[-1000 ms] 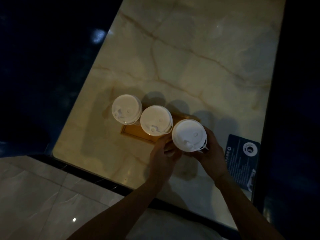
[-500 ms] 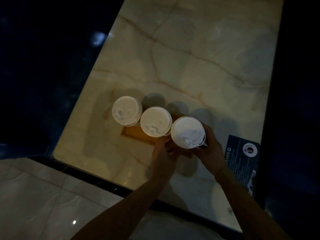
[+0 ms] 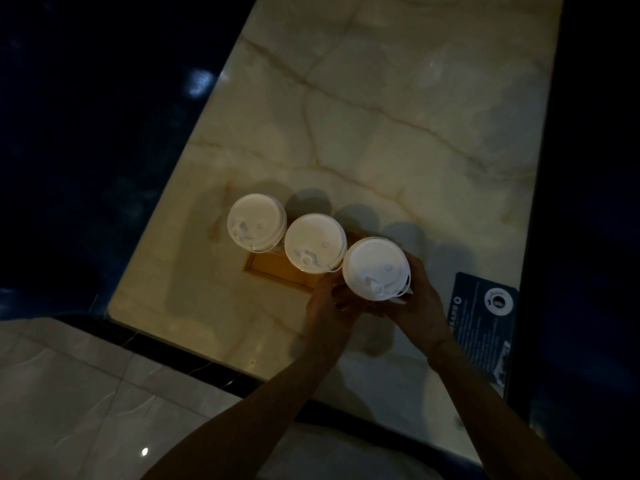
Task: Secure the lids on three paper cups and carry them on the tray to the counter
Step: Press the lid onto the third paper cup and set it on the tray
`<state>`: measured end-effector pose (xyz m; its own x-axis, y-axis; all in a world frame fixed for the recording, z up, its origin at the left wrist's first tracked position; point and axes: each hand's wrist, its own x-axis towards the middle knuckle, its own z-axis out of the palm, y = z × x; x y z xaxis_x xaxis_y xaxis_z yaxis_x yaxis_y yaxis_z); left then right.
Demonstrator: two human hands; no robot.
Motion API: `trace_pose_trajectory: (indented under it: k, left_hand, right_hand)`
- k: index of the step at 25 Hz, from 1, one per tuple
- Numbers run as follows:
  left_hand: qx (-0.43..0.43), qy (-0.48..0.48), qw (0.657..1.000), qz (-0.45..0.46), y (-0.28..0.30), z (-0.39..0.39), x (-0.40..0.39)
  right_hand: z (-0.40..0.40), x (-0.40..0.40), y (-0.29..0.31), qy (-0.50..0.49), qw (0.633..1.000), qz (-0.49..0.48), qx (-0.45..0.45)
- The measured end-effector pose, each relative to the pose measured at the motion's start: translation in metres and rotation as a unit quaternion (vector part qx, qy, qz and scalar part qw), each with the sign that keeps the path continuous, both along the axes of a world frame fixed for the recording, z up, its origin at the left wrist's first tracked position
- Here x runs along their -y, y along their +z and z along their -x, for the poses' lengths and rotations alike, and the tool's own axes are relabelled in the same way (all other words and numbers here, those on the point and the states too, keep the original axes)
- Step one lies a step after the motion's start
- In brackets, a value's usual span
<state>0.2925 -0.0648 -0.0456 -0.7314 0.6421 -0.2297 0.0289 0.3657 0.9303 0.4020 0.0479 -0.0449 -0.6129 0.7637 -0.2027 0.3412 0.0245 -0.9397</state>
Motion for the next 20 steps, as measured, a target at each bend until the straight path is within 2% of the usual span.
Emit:
trace_pose_trajectory:
  k: [20]
  left_hand:
    - [-0.039, -0.038, 0.998, 0.029, 0.006, 0.009, -0.003]
  right_hand:
    - [0.005, 0.001, 0.007, -0.013, 1.000, 0.006, 0.002]
